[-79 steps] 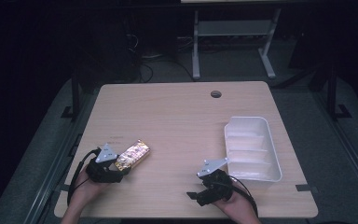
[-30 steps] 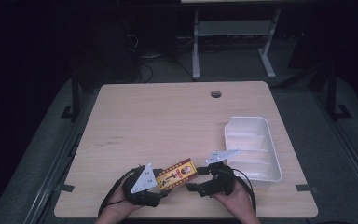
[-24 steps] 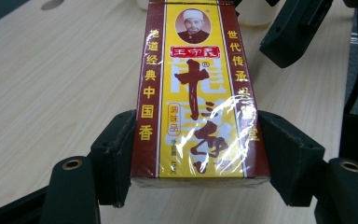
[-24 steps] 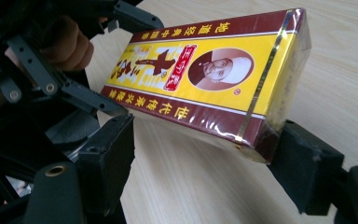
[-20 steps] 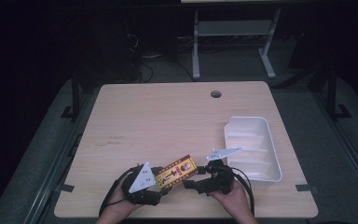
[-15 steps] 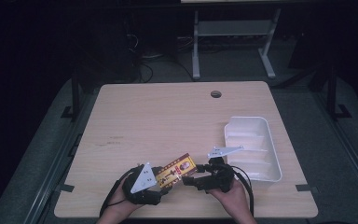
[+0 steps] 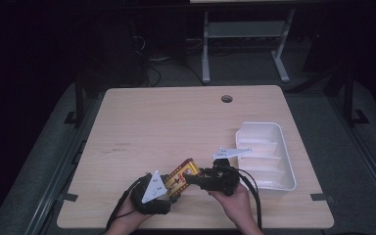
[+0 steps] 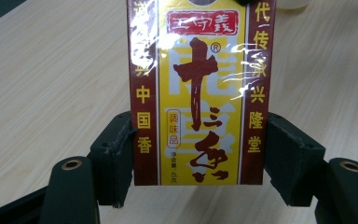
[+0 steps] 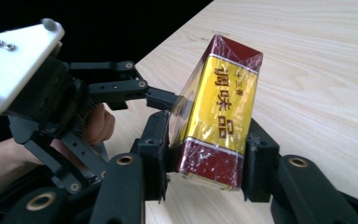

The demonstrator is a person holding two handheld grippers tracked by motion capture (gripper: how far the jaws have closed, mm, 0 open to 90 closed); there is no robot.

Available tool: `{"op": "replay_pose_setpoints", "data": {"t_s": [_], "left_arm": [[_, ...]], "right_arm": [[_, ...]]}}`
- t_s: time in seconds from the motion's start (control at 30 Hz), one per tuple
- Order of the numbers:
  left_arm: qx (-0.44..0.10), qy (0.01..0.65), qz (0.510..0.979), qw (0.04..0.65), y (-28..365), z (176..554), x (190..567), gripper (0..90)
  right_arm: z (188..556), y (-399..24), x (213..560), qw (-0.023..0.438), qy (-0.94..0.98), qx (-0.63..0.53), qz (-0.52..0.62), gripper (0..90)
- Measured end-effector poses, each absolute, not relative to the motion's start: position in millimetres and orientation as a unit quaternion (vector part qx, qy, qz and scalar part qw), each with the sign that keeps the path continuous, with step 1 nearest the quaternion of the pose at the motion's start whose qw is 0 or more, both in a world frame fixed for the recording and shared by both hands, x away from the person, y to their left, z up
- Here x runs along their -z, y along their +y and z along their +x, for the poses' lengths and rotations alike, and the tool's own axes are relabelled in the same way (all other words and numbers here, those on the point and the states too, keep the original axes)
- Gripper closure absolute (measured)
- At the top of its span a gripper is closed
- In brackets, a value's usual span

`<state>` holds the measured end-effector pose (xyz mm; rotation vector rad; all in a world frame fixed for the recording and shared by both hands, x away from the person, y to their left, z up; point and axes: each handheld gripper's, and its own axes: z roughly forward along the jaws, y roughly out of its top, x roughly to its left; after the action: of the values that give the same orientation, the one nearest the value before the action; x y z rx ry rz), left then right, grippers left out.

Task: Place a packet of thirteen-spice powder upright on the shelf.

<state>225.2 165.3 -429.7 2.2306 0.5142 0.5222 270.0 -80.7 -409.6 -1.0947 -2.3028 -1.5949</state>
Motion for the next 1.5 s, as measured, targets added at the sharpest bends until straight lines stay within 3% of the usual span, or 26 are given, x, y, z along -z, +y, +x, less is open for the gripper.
{"op": "replay_pose_setpoints", "data": {"t_s": [0.33, 0.7, 1.5], "left_arm": [[-0.196, 0.205, 0.874, 0.395, 165.9, 227.7, 431.0, 27.3], [-0.186, 0.225, 0.865, 0.409, 178.8, 233.9, 429.4, 26.6], [-0.160, 0.279, 0.849, 0.420, 207.7, 250.6, 435.0, 26.2]], "right_arm": [[274.0, -70.2, 389.6, 0.056, -0.797, 0.501, -0.333, 67.6], [286.8, -76.7, 366.2, 0.006, -0.851, 0.448, -0.273, 67.9], [319.3, -114.8, 334.4, 0.006, -0.906, 0.385, -0.177, 67.8]]}}
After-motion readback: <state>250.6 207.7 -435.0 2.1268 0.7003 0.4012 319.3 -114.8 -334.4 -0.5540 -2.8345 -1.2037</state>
